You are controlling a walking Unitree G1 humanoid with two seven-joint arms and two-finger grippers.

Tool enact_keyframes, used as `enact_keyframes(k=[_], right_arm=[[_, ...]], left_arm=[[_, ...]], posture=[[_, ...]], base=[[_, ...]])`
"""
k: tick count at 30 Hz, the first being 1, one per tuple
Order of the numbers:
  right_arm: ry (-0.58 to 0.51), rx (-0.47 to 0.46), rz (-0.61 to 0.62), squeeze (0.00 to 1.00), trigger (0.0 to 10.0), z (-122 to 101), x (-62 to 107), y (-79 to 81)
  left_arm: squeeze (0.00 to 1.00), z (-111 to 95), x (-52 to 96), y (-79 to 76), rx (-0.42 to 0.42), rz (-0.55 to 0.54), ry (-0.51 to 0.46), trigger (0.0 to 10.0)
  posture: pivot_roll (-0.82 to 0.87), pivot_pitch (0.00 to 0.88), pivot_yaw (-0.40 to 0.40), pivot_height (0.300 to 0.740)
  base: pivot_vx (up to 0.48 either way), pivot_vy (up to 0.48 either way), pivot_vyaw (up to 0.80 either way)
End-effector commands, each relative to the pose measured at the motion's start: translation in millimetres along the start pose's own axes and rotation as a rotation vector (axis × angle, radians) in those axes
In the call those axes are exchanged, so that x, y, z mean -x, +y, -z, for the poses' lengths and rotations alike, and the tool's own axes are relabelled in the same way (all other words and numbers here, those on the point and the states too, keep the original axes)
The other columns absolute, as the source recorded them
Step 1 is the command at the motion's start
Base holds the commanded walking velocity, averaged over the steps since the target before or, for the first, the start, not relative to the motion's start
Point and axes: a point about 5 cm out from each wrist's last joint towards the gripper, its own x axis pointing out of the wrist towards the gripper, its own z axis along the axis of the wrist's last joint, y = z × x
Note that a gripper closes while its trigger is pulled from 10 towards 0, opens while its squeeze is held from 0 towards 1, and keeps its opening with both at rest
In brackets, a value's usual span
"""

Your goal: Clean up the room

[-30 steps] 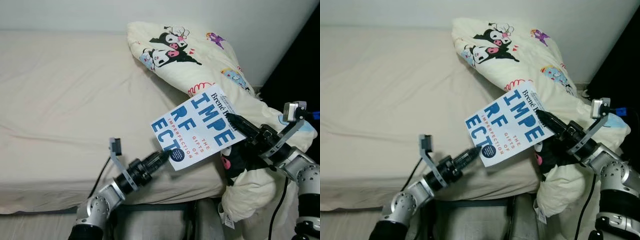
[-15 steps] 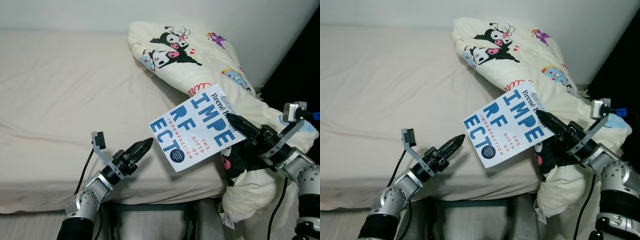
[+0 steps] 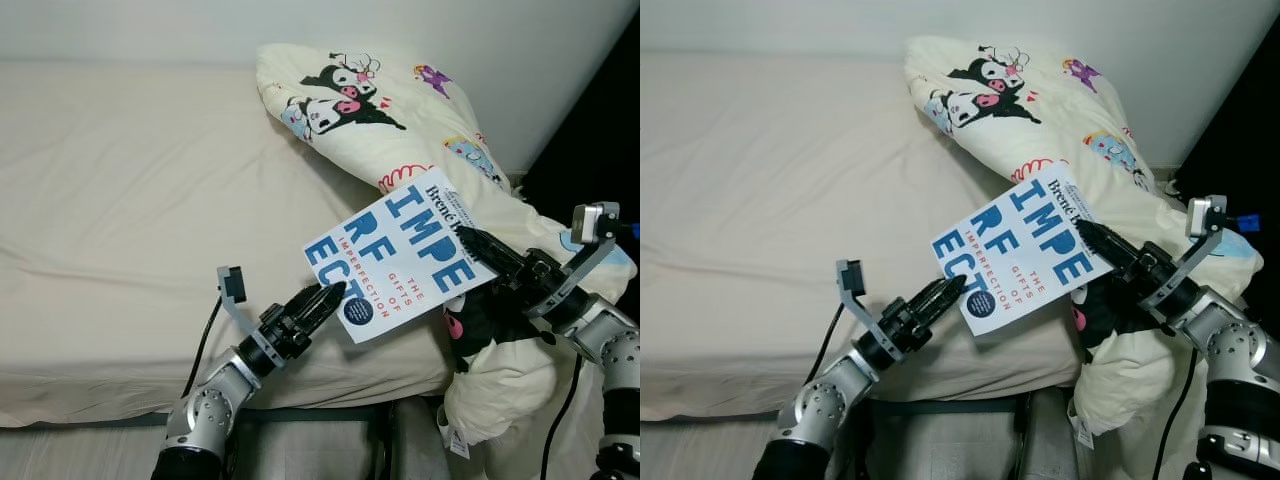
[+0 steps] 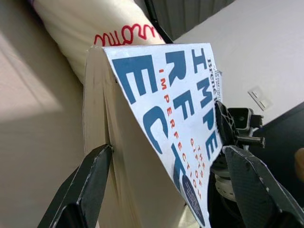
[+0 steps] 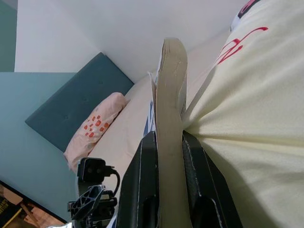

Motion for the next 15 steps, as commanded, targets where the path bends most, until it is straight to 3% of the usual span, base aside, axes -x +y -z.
enact_keyframes(k=[1, 4, 5, 9, 10, 12, 14, 15], right_arm=[[-0.028, 0.018, -0.076, 0.0, 0.0, -6, -1.0, 9.2], [-0.027, 0.016, -0.076, 0.0, 0.0, -5, -1.4, 9.4], [-0.027, 0.016, -0.076, 0.0, 0.0, -5, -1.6, 9.5], [-0.027, 0.015, -0.076, 0.0, 0.0, -5, -1.7, 9.5], [-0.027, 0.015, -0.077, 0.0, 0.0, -5, -1.8, 9.6], [-0.028, 0.014, -0.078, 0.0, 0.0, -5, -1.8, 9.7], [-0.031, 0.014, -0.081, 0.0, 0.0, -5, -1.8, 9.9], [-0.032, 0.015, -0.082, 0.0, 0.0, -6, -1.8, 10.0]], left_arm=[[0.0, 9, -7.0, -7.0, 0.01, 0.02, 0.008, 10.0], [0.0, 8, -9.9, -7.2, 0.001, 0.006, 0.002, 10.0], [0.0, 8, -10.3, -6.3, 0.0, -0.002, -0.001, 6.2], [0.0, 7, -10.4, -5.6, 0.0, -0.007, -0.003, 6.2], [0.0, 7, -10.2, -4.8, 0.001, -0.013, -0.006, 0.0], [0.0, 7, -8.7, -2.8, -0.003, -0.026, -0.003, 0.0], [0.0, 8, -2.4, 6.5, -0.028, -0.09, 0.014, 7.1], [0.0, 8, -0.1, 9.7, -0.036, -0.112, 0.019, 7.1]], posture=[[-0.02, 0.168, -0.049, 0.53], [-0.02, 0.169, -0.05, 0.53], [-0.02, 0.168, -0.049, 0.53], [-0.02, 0.168, -0.049, 0.53], [-0.02, 0.168, -0.049, 0.53], [-0.02, 0.169, -0.048, 0.53], [-0.02, 0.169, -0.046, 0.53], [-0.02, 0.169, -0.046, 0.53]], base=[[0.0, 0.0, 0.0], [0.0, 0.0, 0.0], [0.0, 0.0, 0.0], [0.0, 0.0, 0.0], [0.0, 0.0, 0.0], [0.0, 0.0, 0.0], [0.0, 0.0, 0.0], [0.0, 0.0, 0.0]])
